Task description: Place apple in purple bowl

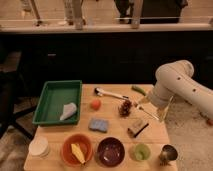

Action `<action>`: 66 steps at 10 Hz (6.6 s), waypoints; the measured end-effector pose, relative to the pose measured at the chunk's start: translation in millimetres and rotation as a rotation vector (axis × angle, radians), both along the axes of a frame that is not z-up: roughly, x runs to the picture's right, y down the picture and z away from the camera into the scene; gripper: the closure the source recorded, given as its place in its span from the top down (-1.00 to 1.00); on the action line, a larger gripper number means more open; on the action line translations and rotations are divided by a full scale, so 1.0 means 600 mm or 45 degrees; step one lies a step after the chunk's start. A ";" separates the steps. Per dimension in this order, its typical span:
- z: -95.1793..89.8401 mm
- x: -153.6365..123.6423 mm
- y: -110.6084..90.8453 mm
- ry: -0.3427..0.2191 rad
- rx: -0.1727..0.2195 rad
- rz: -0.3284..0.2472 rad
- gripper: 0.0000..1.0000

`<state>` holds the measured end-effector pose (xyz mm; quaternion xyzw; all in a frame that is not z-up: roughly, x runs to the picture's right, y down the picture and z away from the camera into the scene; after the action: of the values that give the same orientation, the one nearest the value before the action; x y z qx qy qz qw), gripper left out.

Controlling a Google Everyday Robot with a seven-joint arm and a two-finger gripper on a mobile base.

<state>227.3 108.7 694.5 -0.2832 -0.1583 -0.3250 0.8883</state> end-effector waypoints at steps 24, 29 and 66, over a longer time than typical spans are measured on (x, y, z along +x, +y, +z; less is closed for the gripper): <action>0.085 -0.285 -0.040 -0.826 0.167 -1.149 0.60; 0.205 -0.387 -0.070 -0.845 0.264 -1.282 0.60; 0.431 -0.460 -0.036 -0.954 0.231 -1.237 0.33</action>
<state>-48.9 87.2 953.1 -0.1130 -0.2841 -0.7817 0.5435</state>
